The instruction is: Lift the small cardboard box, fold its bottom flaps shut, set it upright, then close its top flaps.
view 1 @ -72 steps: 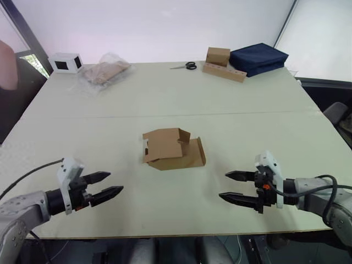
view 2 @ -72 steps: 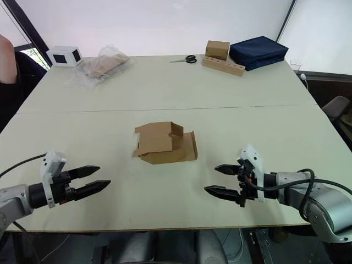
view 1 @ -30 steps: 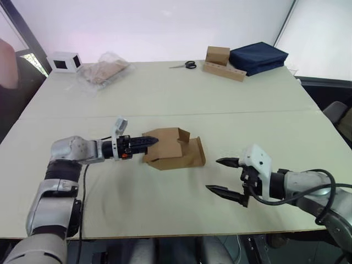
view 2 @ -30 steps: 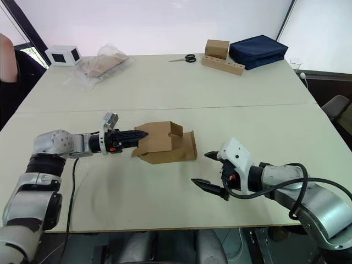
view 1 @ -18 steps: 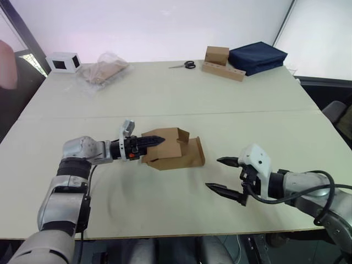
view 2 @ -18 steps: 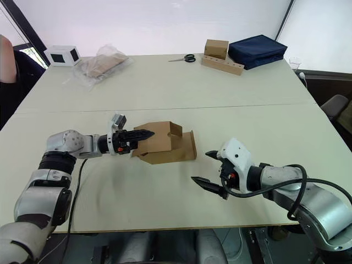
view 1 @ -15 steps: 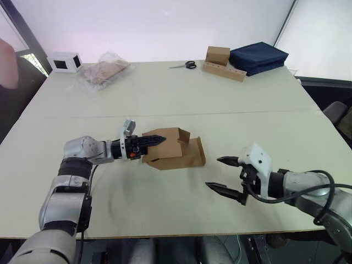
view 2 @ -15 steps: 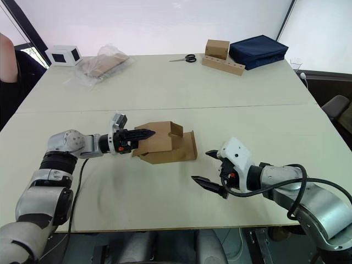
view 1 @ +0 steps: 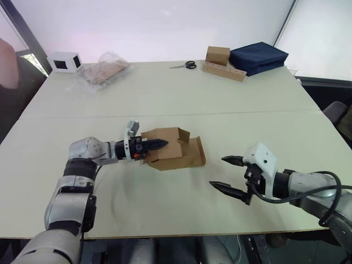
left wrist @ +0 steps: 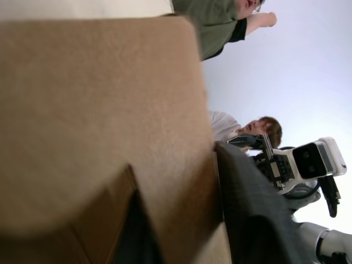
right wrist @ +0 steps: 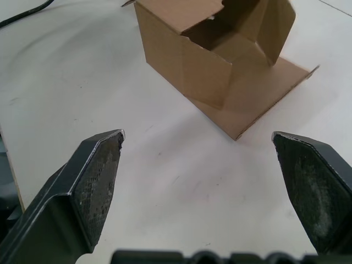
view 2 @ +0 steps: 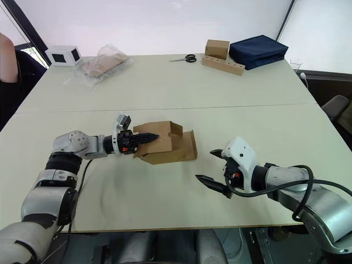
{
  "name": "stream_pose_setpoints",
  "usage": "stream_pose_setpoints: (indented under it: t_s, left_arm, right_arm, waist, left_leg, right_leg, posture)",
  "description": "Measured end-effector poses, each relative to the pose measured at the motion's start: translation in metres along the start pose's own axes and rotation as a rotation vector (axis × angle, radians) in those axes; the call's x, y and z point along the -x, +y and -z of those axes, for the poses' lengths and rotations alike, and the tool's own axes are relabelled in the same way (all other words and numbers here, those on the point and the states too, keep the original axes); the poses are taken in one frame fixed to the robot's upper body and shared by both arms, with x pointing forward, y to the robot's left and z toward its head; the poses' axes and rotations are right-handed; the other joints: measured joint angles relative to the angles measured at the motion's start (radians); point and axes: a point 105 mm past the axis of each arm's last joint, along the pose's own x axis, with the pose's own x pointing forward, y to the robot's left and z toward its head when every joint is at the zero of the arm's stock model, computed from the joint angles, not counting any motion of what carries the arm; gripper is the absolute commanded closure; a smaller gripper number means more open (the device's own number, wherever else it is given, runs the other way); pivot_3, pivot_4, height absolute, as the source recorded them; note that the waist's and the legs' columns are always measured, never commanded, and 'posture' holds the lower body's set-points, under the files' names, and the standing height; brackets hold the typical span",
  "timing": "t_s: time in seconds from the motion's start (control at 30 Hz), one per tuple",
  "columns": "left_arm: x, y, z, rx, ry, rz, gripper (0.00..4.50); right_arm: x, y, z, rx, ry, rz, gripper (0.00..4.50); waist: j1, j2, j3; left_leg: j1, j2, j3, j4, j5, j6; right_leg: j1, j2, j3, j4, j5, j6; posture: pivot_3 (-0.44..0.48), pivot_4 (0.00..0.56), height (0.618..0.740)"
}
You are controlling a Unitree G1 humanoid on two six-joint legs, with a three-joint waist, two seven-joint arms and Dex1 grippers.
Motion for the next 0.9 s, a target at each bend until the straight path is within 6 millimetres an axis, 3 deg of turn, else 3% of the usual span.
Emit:
stream_pose_setpoints:
  t_s: [0.33,0.43,0.53,0.67,0.83,0.9]
  left_arm:
    - [0.0,-0.007,-0.003,-0.032,0.011,0.011,4.45]
    - [0.002,-0.013,-0.008,-0.098,0.007,0.013,4.45]
    - [0.005,-0.032,-0.023,-0.274,-0.014,0.035,4.45]
    - [0.011,-0.074,-0.043,-0.557,-0.023,0.094,4.45]
    - [0.012,-0.109,-0.055,-0.798,0.022,0.142,4.45]
    - [0.009,-0.117,-0.059,-0.869,0.039,0.153,4.5]
  right_arm:
    - [-0.002,-0.002,-0.003,-0.016,-0.033,0.024,0.0]
    - [-0.002,-0.012,-0.009,-0.049,-0.097,0.074,0.0]
    - [-0.001,-0.032,-0.026,-0.127,-0.244,0.154,0.0]
    - [0.007,-0.066,-0.053,-0.24,-0.455,0.277,0.0]
    - [0.005,-0.089,-0.092,-0.341,-0.656,0.282,0.0]
    - [0.003,-0.094,-0.113,-0.349,-0.739,0.259,0.82]
  waist:
    - [0.0,0.0,0.0]
    - [-0.001,0.0,0.0]
    - [-0.001,0.0,0.0]
    - [-0.002,0.0,0.0]
    - [-0.004,0.001,0.0]
    - [-0.005,0.001,0.0]
  left_leg:
    - [0.0,0.0,0.0,0.0,0.0,0.0]
    - [0.0,0.0,0.0,0.0,0.0,0.0]
    - [0.0,0.0,0.0,0.0,0.002,-0.003]
    - [0.0,0.0,0.001,0.0,0.002,-0.004]
    - [0.0,0.0,0.001,0.0,0.002,-0.004]
    - [0.0,0.0,0.001,-0.001,0.002,-0.004]
  right_leg:
    - [0.0,0.0,0.0,0.0,0.0,0.0]
    - [0.0,0.0,0.0,0.0,0.0,0.0]
    - [0.0,0.0,0.0,0.0,0.0,0.0]
    - [0.0,0.0,0.0,0.0,0.0,0.0]
    - [-0.001,0.0,0.0,0.001,0.0,0.0]
    - [-0.001,0.0,0.0,0.001,0.0,0.0]
  posture:
    - [0.0,0.15,0.74]
    - [0.0,0.15,0.74]
    - [0.0,0.15,0.74]
    - [0.0,0.15,0.74]
    - [0.0,0.15,0.74]
    - [0.0,0.15,0.74]
